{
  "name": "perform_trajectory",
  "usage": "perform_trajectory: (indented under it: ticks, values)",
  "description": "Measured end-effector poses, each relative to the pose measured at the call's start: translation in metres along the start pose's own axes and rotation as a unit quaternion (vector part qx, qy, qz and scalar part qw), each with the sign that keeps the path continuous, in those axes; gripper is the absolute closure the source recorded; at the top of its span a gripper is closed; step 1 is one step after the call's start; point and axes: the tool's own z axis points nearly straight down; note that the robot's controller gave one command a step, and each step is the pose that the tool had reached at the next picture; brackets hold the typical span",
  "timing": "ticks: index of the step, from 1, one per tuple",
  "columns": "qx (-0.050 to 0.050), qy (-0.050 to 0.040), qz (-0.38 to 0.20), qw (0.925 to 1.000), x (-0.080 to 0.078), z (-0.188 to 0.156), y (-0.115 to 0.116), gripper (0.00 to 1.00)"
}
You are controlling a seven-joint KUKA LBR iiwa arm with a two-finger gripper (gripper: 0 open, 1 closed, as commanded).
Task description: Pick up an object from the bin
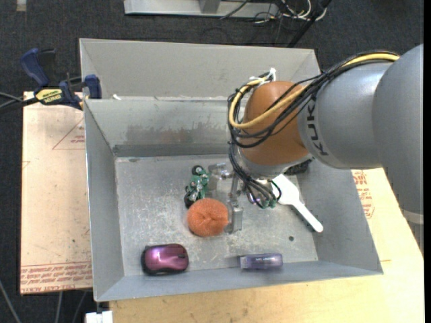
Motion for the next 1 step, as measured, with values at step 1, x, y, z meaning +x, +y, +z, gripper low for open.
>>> perform_trajectory:
  ticks: [1]
  values:
    - [-0.001,-0.002,-0.161,0.987,-0.0072,0.0156,0.0015,0.0]
